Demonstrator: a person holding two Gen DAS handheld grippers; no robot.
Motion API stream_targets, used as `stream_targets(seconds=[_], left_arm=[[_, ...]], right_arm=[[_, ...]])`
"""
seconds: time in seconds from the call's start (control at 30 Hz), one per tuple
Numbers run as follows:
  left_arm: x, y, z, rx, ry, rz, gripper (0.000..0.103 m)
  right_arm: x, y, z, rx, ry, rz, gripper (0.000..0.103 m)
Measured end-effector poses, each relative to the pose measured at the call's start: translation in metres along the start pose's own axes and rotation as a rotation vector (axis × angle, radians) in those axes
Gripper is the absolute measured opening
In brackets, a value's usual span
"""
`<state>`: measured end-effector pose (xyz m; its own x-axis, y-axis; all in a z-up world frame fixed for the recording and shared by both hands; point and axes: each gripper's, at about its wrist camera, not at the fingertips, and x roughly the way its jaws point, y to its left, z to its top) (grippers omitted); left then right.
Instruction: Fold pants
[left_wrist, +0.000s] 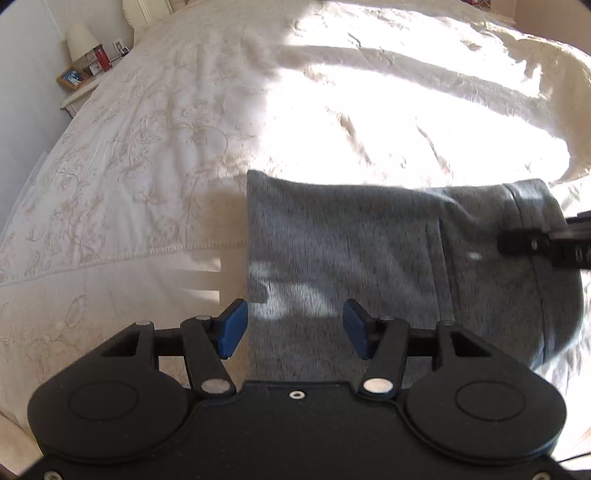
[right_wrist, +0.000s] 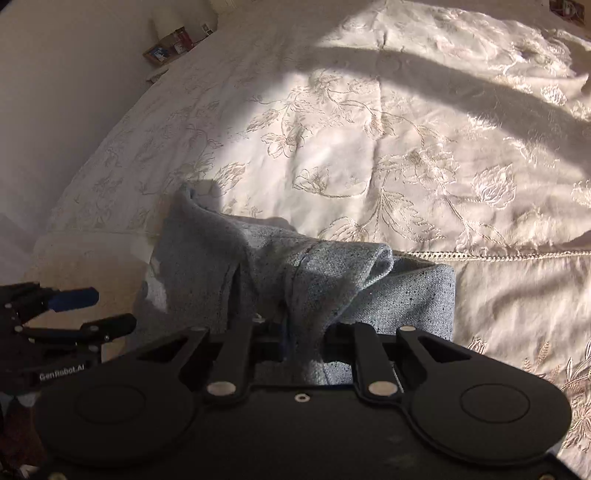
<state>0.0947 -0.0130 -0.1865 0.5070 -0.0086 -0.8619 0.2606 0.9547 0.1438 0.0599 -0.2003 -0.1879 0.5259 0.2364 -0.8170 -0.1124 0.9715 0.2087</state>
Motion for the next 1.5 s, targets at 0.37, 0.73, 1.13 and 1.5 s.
stream_targets(seconds=[0.37,0.73,1.13,1.5], left_arm=[[0.099,-0.011,0.023,0.018,0.180,0.042,0.067],[0.054,0.003,0.050,0.011,0.032,0.030,0.062],[0.077,0.010,0.038,0.013,0.103,0.032,0.061],[0.050,-0.021,-0.066,0.112,0.199,-0.024,0.064]], right_arm=[[0.019,-0.052,-0.018,0.122,0.080,-0.187,0.041],[-0.023,-0.038,-0.003,0.099,-0.091,-0.148,0.043],[0.016,-0.050,0.015,0.150,-0.001,-0.178,0.020],[0.009,-0.019,-0.075,0.105,0.148,-0.202,0.038]])
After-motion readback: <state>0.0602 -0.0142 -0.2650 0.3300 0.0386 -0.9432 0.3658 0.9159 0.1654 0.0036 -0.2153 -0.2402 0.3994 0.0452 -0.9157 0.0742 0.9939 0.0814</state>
